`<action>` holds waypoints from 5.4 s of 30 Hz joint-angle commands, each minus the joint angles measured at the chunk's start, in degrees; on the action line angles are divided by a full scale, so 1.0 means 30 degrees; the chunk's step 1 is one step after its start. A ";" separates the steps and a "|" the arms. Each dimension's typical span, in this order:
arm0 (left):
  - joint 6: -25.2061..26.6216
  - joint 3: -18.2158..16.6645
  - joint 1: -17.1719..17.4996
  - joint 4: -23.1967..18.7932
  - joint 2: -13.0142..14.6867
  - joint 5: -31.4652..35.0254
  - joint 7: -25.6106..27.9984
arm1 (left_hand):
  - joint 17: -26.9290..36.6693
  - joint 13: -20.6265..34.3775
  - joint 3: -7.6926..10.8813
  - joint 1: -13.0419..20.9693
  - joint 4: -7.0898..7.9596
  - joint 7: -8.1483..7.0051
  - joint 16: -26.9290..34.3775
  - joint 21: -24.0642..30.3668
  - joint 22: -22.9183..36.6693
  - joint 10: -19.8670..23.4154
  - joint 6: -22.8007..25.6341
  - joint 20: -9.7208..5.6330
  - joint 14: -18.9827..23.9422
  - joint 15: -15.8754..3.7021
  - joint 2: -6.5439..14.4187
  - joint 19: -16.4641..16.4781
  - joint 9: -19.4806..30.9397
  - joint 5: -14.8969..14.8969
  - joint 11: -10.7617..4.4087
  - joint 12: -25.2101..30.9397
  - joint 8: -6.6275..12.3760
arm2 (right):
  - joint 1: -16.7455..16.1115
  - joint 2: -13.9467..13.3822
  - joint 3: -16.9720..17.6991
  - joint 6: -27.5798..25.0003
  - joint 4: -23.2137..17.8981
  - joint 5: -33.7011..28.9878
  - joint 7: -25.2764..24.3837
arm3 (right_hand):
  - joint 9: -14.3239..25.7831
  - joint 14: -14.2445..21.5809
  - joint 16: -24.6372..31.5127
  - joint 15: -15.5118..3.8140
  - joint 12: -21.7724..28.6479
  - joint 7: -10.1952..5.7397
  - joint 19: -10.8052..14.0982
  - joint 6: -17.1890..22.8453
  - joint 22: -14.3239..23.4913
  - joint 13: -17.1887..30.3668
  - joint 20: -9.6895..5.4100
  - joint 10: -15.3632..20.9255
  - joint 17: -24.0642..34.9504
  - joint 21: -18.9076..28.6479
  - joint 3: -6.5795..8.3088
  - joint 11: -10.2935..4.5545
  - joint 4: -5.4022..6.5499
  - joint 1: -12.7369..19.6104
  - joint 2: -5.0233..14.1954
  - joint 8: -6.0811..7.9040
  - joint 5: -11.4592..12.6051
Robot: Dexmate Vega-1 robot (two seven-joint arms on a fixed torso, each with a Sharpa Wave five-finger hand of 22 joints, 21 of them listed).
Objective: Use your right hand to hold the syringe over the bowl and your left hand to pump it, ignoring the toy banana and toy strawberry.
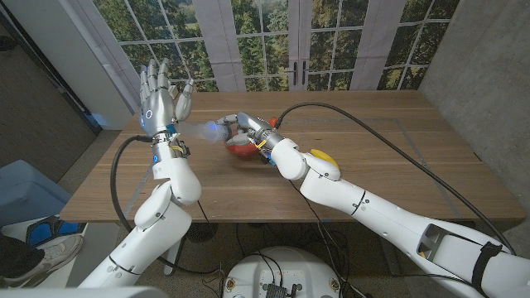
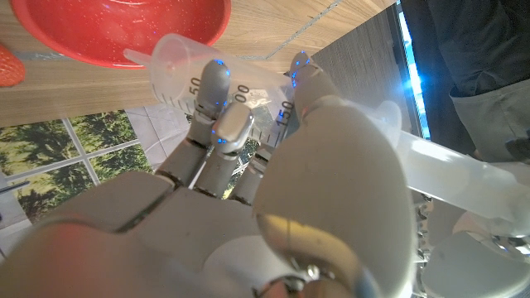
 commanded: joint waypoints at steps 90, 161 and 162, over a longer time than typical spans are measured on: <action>-0.1705 0.1719 -0.1956 0.1985 0.1679 -0.1388 0.1133 | 0.0133 0.0025 0.0042 -0.0595 0.0515 -0.0112 0.0372 0.0261 0.0072 0.0364 0.0198 -0.0022 0.0757 -0.1301 0.0624 0.0382 0.0026 0.0054 0.0001 0.0192 -0.0027 | -0.0582 -0.0082 0.1250 0.3713 0.0735 0.0291 0.0170 | 0.0256 0.0070 0.0083 -0.0798 -0.0147 0.5557 -0.0207 0.6320 -0.0595 0.0200 -0.1797 0.6666 0.0047 -0.0230 -0.0323 0.2353 0.0303 0.0190 0.0244 -0.0331 0.0206; -1.6188 -0.3059 0.1569 0.3655 0.0550 -1.5465 -0.6933 | 0.0146 0.0026 0.0177 -0.0679 0.0611 -0.0239 0.0089 0.0250 0.0075 0.0500 -0.0247 -0.0236 0.0564 -0.1347 0.0603 0.0904 0.0020 0.0118 0.0197 0.0077 -0.0103 | -0.0031 0.0116 0.2467 0.7465 0.6042 -0.3699 -0.8181 | 0.0349 -0.0023 0.0034 -0.0804 -0.0253 0.5160 -0.0333 0.6238 -0.0905 0.0365 -0.2155 0.6516 0.0032 -0.0280 -0.0301 0.2153 0.0319 0.0068 0.0309 -0.0514 0.0092; -1.6241 -0.3081 0.1550 0.3701 0.0622 -1.5830 -0.7236 | 0.0146 0.0026 0.0180 -0.0678 0.0614 -0.0204 0.0093 0.0268 0.0076 0.0510 -0.0281 -0.0277 0.0570 -0.1334 0.0606 0.0960 0.0020 0.0119 0.0203 0.0081 -0.0113 | -0.0046 0.0107 0.2512 0.7549 0.6113 -0.3633 -0.8286 | 0.0349 -0.0026 0.0032 -0.0804 -0.0235 0.5157 -0.0352 0.6237 -0.0894 0.0379 -0.2146 0.6541 0.0033 -0.0275 -0.0302 0.2159 0.0317 0.0065 0.0302 -0.0517 0.0091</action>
